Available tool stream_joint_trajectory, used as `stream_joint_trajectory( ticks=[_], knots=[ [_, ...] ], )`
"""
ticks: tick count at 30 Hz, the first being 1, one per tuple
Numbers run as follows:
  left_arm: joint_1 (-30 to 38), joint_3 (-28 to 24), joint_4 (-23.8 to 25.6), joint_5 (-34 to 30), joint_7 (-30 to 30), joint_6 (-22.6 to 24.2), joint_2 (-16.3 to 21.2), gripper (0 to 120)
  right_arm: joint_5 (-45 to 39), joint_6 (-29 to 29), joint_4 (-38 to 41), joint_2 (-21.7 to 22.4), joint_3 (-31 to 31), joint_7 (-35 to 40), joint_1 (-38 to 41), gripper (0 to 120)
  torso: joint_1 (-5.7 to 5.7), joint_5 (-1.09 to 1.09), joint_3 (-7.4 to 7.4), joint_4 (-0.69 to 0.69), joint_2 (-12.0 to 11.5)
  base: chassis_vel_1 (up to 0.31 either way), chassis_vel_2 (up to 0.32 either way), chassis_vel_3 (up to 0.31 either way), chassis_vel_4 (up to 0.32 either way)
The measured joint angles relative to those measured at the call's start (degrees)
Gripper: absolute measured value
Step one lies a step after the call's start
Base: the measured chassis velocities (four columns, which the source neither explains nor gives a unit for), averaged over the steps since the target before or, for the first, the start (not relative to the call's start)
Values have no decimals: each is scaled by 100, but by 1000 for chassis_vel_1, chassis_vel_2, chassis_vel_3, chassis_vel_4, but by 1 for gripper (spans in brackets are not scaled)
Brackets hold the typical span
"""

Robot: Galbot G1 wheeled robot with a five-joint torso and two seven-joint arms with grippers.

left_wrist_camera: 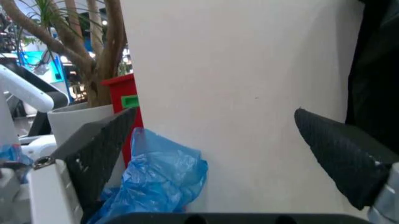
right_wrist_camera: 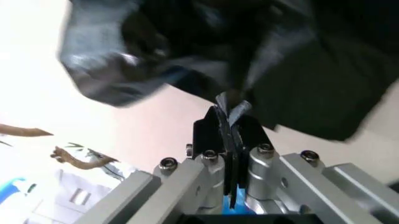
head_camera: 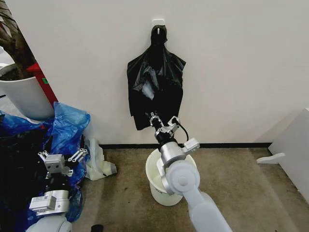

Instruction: Place the garbage bag over the trash bin.

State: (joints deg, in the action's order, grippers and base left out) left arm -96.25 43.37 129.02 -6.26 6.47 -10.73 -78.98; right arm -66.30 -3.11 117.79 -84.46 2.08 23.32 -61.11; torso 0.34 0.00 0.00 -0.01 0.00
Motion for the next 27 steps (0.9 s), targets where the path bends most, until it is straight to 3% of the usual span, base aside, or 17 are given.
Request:
stream_joint_trajectory(
  ticks=[9,13,27],
  knots=[
    [32,-36,7,24,-1,-1,-3,100,427,16,-193,60,-178,-707,-1223,0,0,0,0,-1,-1,0,0,0,0],
    [46,-52,17,28,-2,3,16,100,447,8,-186,16,-213,-736,-1383,0,0,0,0,-1,-1,0,0,0,0],
    [108,-84,124,-2,-20,143,236,100,381,148,322,312,-179,-514,-380,0,0,0,0,2,-1,0,0,0,0]
  ],
)
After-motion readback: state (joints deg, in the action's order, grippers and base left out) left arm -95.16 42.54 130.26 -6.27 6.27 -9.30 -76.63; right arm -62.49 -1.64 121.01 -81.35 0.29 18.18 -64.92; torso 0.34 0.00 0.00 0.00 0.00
